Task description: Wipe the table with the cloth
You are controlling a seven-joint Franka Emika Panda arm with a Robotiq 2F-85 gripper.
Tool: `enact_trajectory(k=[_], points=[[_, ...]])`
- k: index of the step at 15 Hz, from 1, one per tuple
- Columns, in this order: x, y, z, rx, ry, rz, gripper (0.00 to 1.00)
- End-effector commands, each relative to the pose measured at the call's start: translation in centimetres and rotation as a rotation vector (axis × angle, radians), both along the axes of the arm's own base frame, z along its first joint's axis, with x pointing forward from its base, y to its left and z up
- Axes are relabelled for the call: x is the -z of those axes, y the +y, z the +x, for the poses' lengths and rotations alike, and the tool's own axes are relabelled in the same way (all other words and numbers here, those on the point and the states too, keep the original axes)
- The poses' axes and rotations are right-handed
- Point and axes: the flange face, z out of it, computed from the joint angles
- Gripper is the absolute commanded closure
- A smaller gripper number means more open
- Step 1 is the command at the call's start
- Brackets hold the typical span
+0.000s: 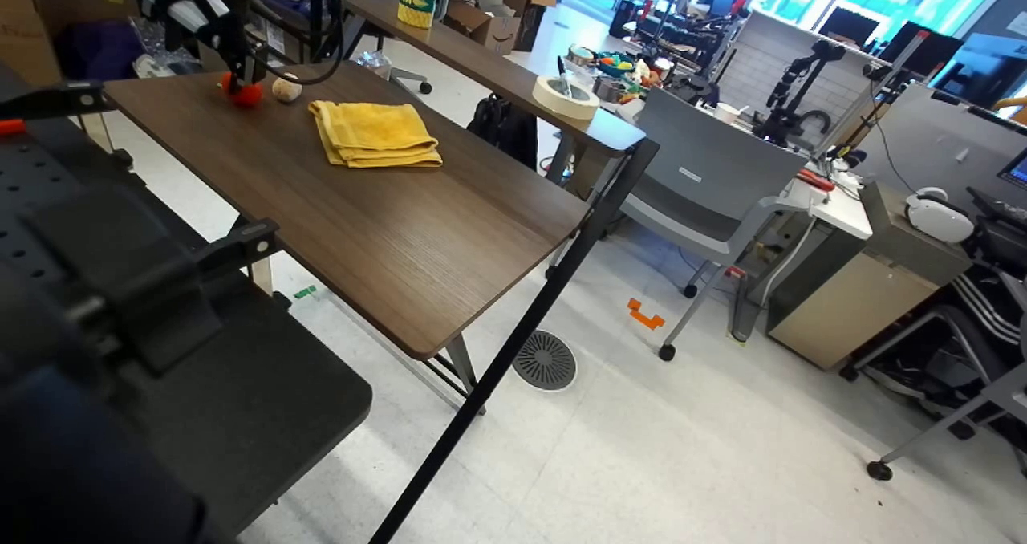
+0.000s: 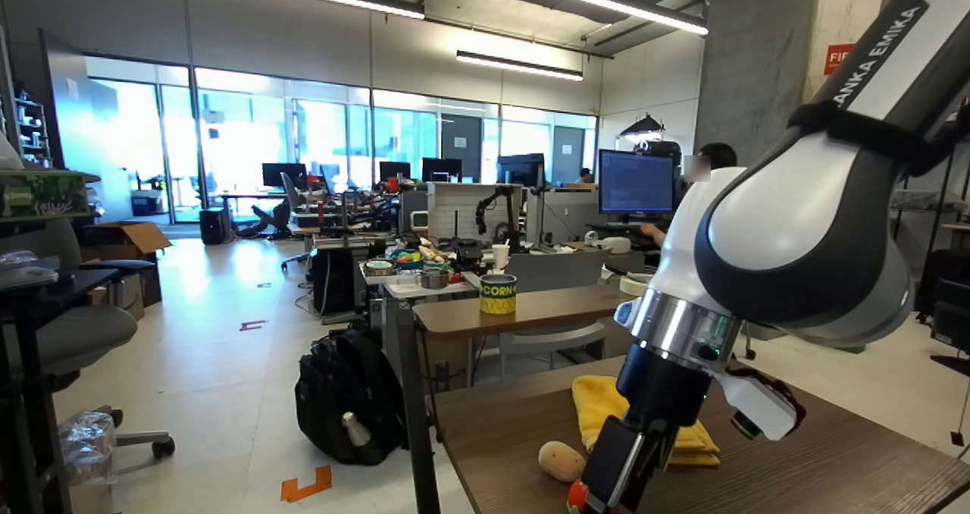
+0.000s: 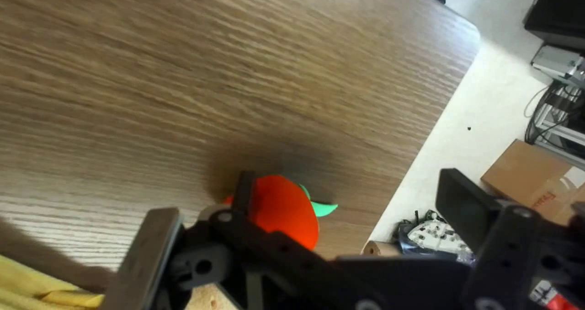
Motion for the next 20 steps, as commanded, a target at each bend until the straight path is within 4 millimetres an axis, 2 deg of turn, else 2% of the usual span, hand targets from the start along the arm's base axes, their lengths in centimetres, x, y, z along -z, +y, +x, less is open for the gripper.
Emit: enact_trajectory(k=[1, 7, 8, 9, 11, 14, 18, 20], points=[[0.3, 0.9, 1.2, 0.069, -0.032, -0.009, 0.00], [1.3, 0.2, 2.3, 0.141, -0.062, -0.066, 0.00], [1.7, 0.1, 2.3, 0.147, -0.060, -0.074, 0.05], [1.9, 0.1, 2.3, 0.152, -0.054, -0.081, 0.28], [2.4, 0.0, 2.4, 0.163, -0.051, -0.087, 0.32], [2.5, -0.2, 2.5, 0.173, -0.051, -0.087, 0.56], [0.7, -1.6, 3.8, 0.188, -0.070, -0.070, 0.85], [-0.7, -3.0, 4.8, 0.210, -0.098, -0.063, 0.95]])
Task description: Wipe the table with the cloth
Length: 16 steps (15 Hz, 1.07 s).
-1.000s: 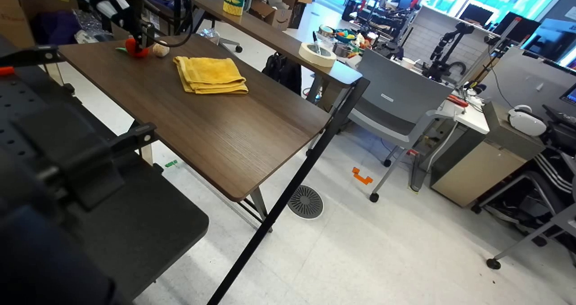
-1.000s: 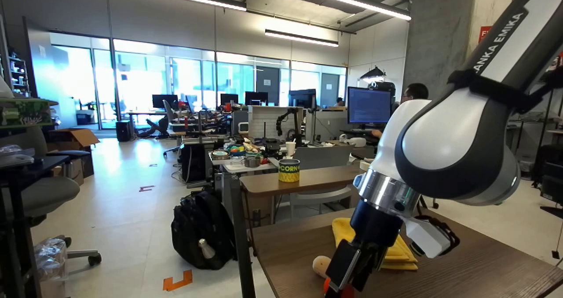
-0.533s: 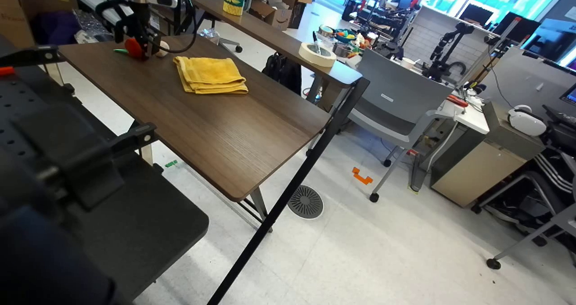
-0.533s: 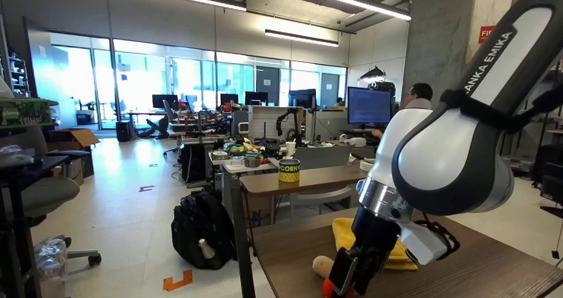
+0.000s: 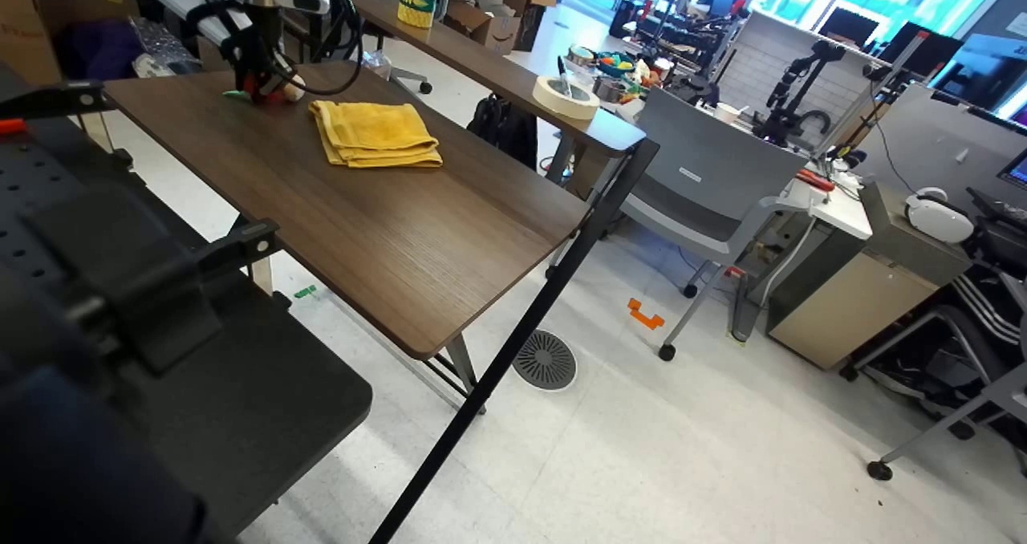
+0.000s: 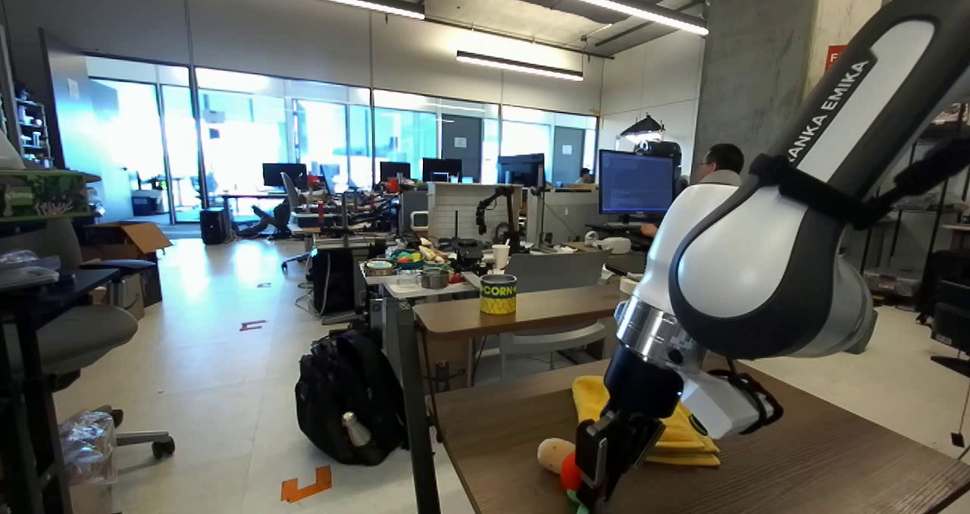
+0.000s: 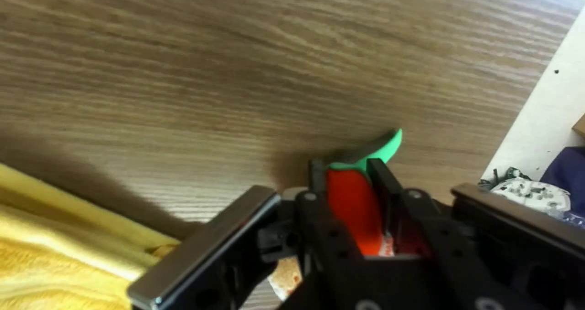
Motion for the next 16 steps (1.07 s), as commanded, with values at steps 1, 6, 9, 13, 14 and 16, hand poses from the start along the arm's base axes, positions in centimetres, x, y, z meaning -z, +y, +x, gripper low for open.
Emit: enact_trajectory(k=[1, 6, 9, 13, 14, 16], points=[[-3.1, -2.8, 2.0, 0.049, -0.056, 0.021, 0.94], [-7.0, -12.5, 6.0, 0.216, -0.126, 0.003, 0.94], [-6.0, -20.9, 8.5, 0.367, -0.256, -0.073, 0.94], [-2.4, -29.3, 9.4, 0.530, -0.354, -0.191, 0.94], [-1.1, -30.7, 9.4, 0.575, -0.364, -0.222, 0.94], [0.5, -32.9, 9.4, 0.664, -0.374, -0.280, 0.94]])
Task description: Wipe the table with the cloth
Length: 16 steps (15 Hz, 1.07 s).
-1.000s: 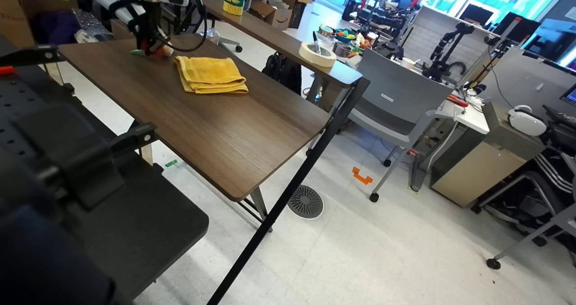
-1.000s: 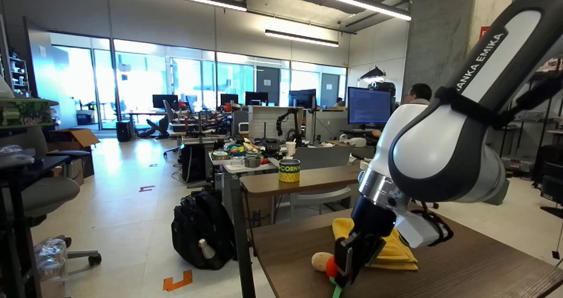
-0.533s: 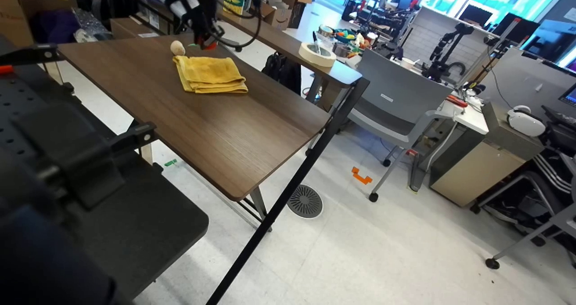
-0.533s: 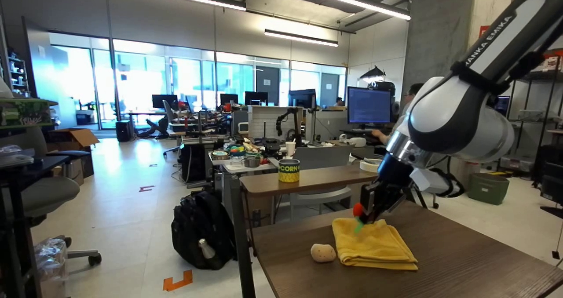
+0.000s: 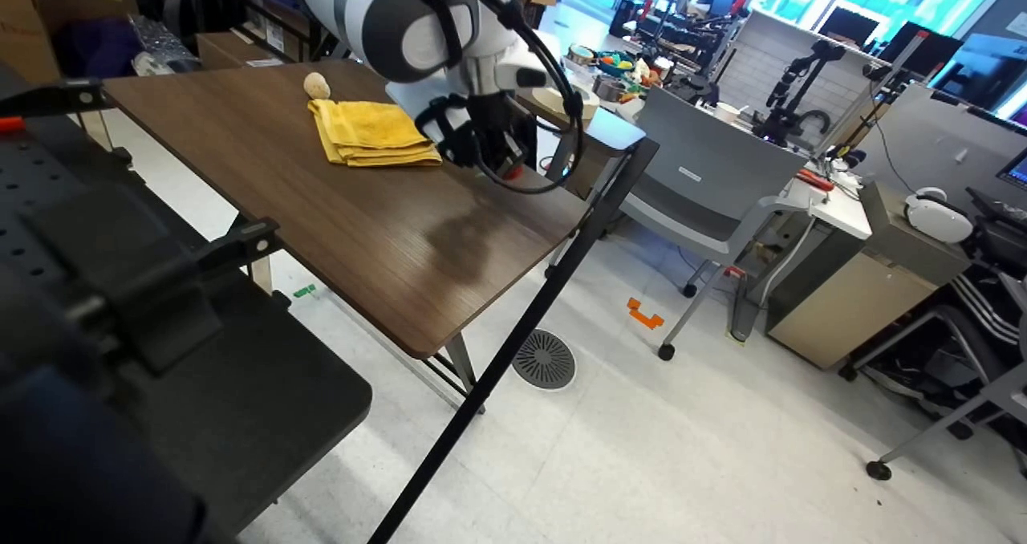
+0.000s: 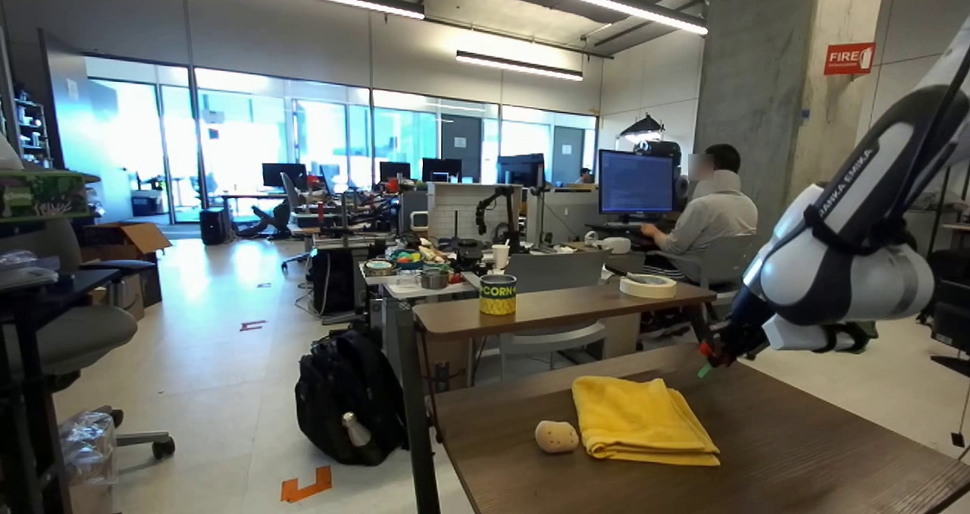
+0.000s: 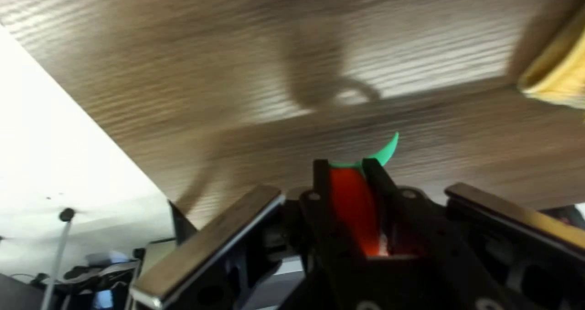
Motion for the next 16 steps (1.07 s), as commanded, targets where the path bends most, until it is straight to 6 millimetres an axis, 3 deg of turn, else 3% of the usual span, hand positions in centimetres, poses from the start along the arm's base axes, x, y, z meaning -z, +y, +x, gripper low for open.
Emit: enact_trajectory(k=[1, 3, 4, 6, 12, 16], points=[[2.9, -2.1, 1.2, 0.148, -0.046, -0.071, 0.94], [4.4, -2.3, 1.2, 0.202, -0.023, -0.084, 0.94], [4.6, -2.1, 1.2, 0.220, -0.011, -0.084, 0.52], [4.1, -0.7, 1.2, 0.190, 0.047, -0.045, 0.44], [-3.2, 5.7, 1.1, -0.055, 0.121, 0.144, 0.01], [-8.3, 8.7, 0.8, -0.192, 0.150, 0.259, 0.00]])
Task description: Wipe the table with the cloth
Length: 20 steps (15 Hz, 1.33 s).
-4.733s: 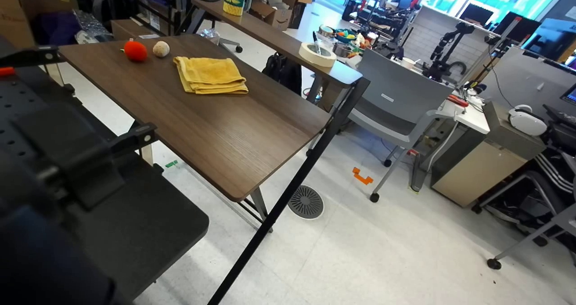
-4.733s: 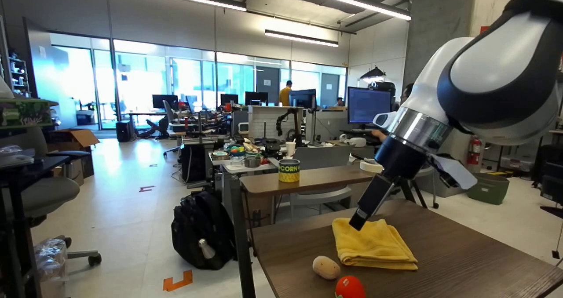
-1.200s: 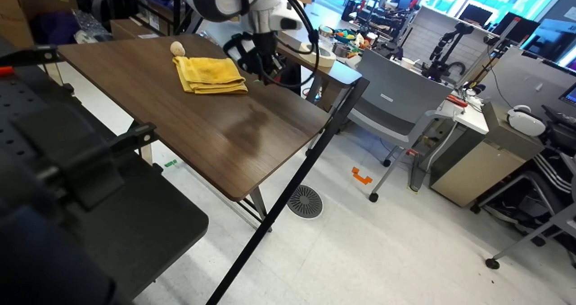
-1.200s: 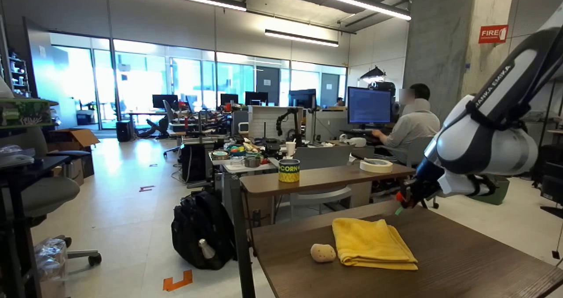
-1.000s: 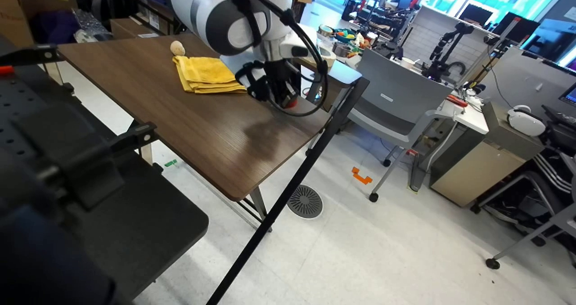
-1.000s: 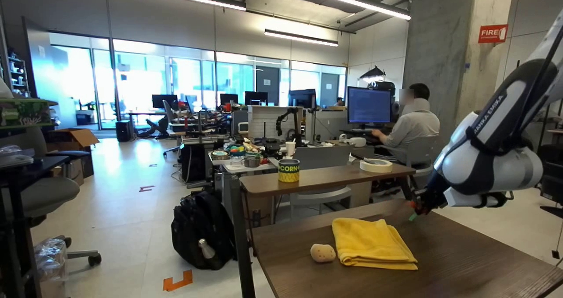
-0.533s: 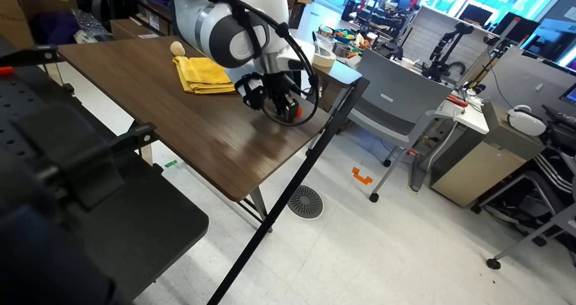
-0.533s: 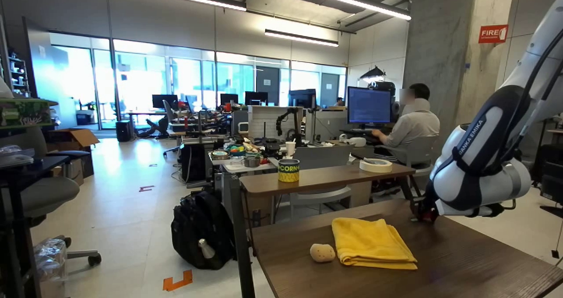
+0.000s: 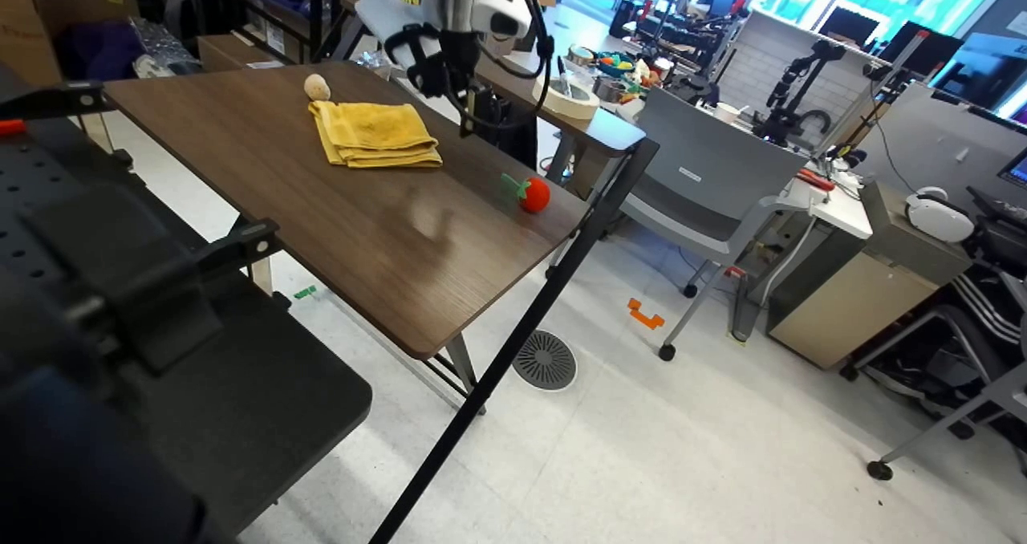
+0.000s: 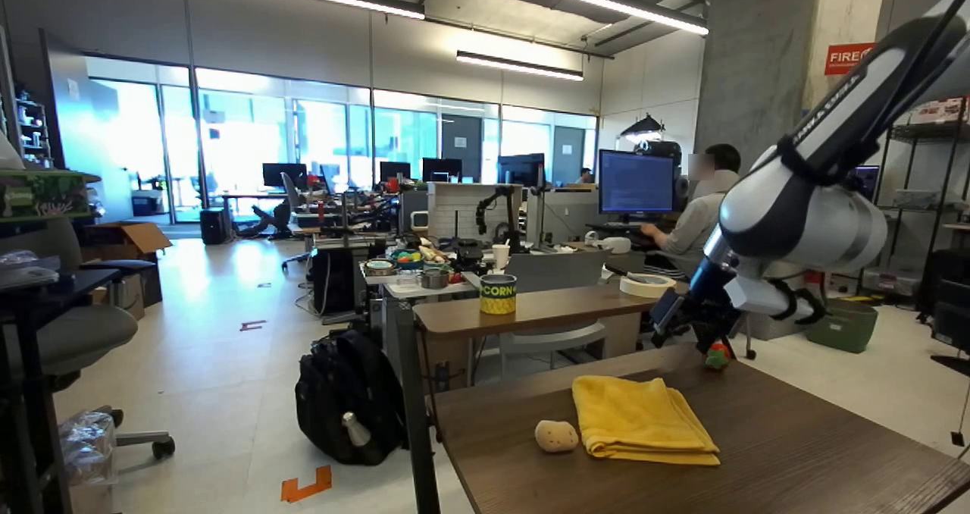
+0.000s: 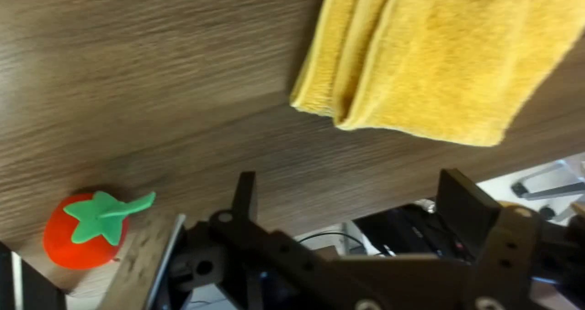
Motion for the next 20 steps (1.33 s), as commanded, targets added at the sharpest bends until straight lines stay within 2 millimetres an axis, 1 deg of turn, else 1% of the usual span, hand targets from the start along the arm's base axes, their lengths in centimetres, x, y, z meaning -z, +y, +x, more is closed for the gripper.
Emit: enact_trajectory(k=[1, 2, 4, 5, 7, 10, 12, 14, 15, 16, 17, 20], points=[[-3.6, 1.9, -1.1, -0.112, 0.052, 0.090, 0.00], [-3.4, 2.4, -1.1, -0.124, 0.090, 0.103, 0.00], [-0.9, 3.9, -0.8, -0.141, 0.191, 0.103, 0.00], [0.8, 5.2, -1.1, -0.163, 0.244, 0.109, 0.00], [3.4, 7.8, -1.5, -0.179, 0.291, 0.079, 0.00], [6.2, 12.2, -1.7, -0.205, 0.298, 0.042, 0.00], [6.7, 14.7, -1.5, -0.222, 0.283, 0.029, 0.00], [6.3, 16.3, -0.9, -0.228, 0.259, 0.023, 0.00], [6.6, 15.8, -2.0, -0.237, 0.291, 0.039, 0.00], [6.3, 16.5, -1.7, -0.240, 0.282, 0.036, 0.00], [6.1, 16.8, -1.5, -0.241, 0.277, 0.034, 0.00], [5.7, 15.7, -0.9, -0.211, 0.275, 0.012, 0.00]])
